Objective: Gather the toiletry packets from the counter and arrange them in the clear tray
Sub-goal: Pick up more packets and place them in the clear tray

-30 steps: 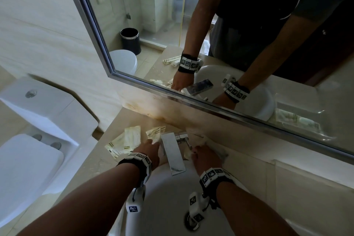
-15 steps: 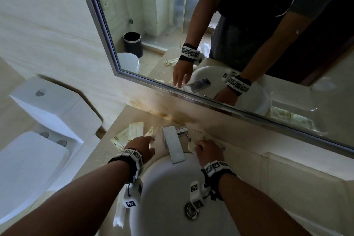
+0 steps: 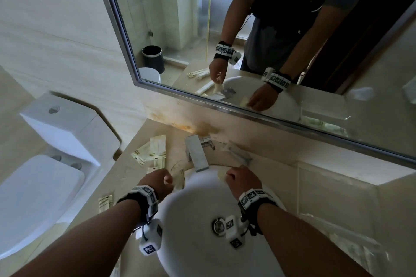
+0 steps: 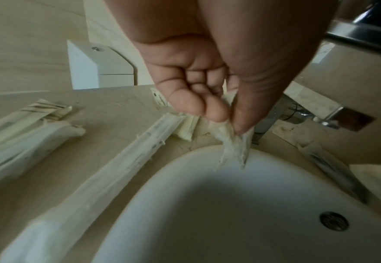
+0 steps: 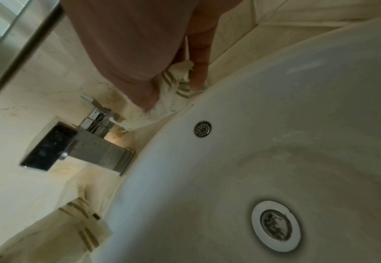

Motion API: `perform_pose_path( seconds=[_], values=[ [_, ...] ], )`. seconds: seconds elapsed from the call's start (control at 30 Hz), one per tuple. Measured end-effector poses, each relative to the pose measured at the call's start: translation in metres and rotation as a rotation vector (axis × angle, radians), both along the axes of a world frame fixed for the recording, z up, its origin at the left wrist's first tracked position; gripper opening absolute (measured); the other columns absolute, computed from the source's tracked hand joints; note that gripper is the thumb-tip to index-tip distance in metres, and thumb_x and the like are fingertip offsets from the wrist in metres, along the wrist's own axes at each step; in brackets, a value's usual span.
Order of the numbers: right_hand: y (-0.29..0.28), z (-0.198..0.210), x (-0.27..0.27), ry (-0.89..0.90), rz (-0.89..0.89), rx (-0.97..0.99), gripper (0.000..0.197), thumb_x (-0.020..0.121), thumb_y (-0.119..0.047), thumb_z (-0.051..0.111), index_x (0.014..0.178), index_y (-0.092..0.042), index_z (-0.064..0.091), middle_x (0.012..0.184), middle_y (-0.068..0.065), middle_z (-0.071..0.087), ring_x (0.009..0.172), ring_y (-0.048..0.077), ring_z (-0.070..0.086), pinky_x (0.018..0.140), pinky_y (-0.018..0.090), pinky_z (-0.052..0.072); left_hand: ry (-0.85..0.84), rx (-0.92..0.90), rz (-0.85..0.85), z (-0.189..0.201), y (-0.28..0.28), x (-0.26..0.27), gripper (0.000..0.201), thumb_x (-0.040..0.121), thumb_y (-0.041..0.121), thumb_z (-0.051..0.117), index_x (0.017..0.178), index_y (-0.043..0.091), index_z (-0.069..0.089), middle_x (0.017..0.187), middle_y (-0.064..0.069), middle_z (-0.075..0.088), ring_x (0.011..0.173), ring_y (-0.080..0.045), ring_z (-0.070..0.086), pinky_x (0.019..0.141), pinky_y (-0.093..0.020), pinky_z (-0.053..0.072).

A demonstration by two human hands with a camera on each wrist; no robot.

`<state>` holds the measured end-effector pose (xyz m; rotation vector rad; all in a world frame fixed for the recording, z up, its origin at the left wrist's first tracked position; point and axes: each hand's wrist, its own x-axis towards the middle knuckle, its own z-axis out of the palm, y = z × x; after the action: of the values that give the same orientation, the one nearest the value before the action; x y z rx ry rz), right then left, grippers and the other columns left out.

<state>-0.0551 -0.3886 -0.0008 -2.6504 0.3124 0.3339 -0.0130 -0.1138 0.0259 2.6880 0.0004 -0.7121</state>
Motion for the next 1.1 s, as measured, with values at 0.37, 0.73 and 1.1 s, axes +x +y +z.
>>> perform_pose_path(
  seconds=[0.37, 0.73, 1.1],
  values=[
    [0.004, 0.037, -0.048, -0.122, 0.097, 0.082, 0.024, 0.088, -0.036, 0.052, 0.101, -0.029, 0.07, 0.104, 0.0, 0.059, 0.092, 0.02, 0.06, 0.08, 0.032, 0.049, 0.187, -0.312, 0.124, 0.024, -0.02, -0.06, 0.033, 0.073, 0.014, 0.072, 0.1, 0.022, 0.057, 0.084, -0.017, 0.071, 0.044, -0.017, 0.061, 0.043, -0.025, 0.048],
    [-0.009, 0.066, -0.082, -0.28, 0.197, 0.124, 0.023, 0.088, -0.041, 0.056, 0.103, -0.029, 0.07, 0.105, -0.002, 0.061, 0.099, 0.016, 0.059, 0.085, 0.029, 0.048, 0.296, -0.518, -0.024, 0.058, -0.091, -0.072, 0.02, 0.085, 0.012, 0.071, 0.103, 0.015, 0.064, 0.075, -0.017, 0.068, 0.05, -0.017, 0.062, 0.049, -0.026, 0.054],
    [-0.074, 0.058, -0.135, -0.194, 0.114, 0.197, 0.035, 0.096, -0.028, 0.049, 0.124, -0.041, 0.064, 0.149, -0.009, 0.038, 0.132, 0.015, 0.044, 0.107, 0.03, 0.041, 0.408, -0.6, -0.08, 0.059, -0.166, -0.085, 0.01, 0.089, 0.01, 0.067, 0.097, 0.009, 0.061, 0.056, -0.006, 0.065, 0.047, -0.02, 0.064, 0.046, -0.029, 0.054]
  ],
)
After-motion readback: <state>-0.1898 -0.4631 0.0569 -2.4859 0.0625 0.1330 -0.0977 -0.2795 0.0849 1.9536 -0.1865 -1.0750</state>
